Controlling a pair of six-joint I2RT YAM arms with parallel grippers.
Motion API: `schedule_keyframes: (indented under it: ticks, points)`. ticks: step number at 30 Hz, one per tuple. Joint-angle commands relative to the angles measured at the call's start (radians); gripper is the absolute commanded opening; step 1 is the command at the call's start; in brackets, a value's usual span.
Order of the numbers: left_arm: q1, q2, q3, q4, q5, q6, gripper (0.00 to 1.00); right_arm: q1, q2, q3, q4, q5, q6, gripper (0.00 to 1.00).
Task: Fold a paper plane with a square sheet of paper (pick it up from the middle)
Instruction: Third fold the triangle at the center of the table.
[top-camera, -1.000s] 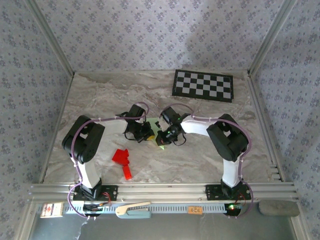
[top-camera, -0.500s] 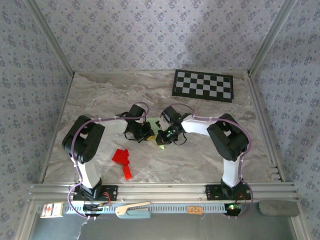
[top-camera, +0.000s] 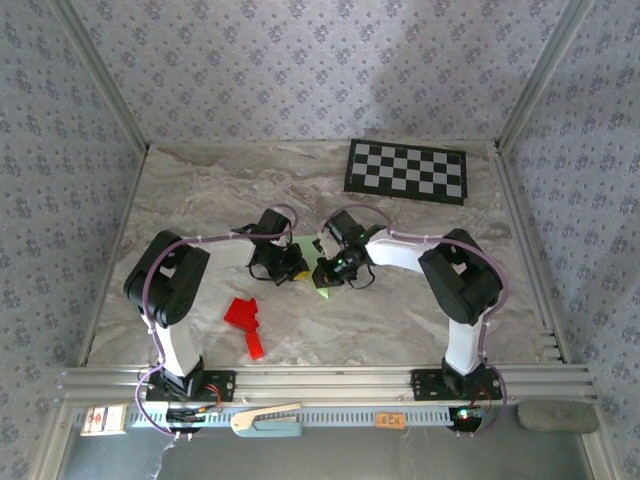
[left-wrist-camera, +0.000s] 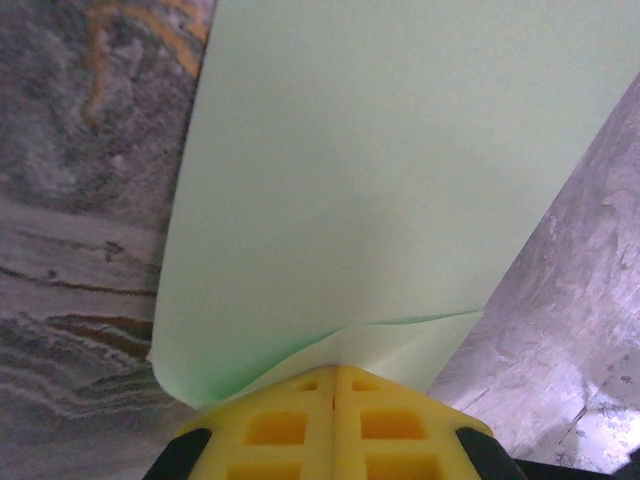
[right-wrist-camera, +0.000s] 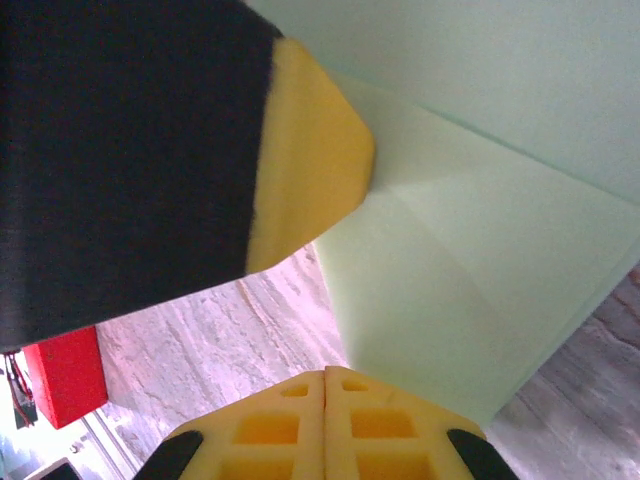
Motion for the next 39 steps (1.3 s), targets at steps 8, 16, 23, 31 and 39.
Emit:
schedule_keyframes:
  ticks: [8, 16, 23, 31, 39]
  points:
    - [-0.002, 0.053, -0.019, -0.063, -0.072, 0.005, 0.04, 0.014, 0.053, -0.005, -0.038, 0.007, -0.002, 0.07]
    - [0.002, 0.004, 0.022, -0.045, -0.032, 0.006, 0.05, 0.014, 0.087, -0.016, -0.053, 0.020, -0.016, 0.07]
    - [0.022, -0.093, 0.032, -0.012, -0.010, 0.042, 0.09, 0.000, 0.092, -0.029, -0.049, 0.020, -0.020, 0.06]
    - [0.016, -0.098, -0.032, 0.037, 0.019, 0.060, 0.11, -0.003, 0.093, -0.022, -0.055, 0.017, -0.023, 0.06]
    - [0.000, -0.031, -0.010, 0.011, 0.001, 0.100, 0.09, -0.004, 0.093, -0.017, -0.061, 0.016, -0.024, 0.06]
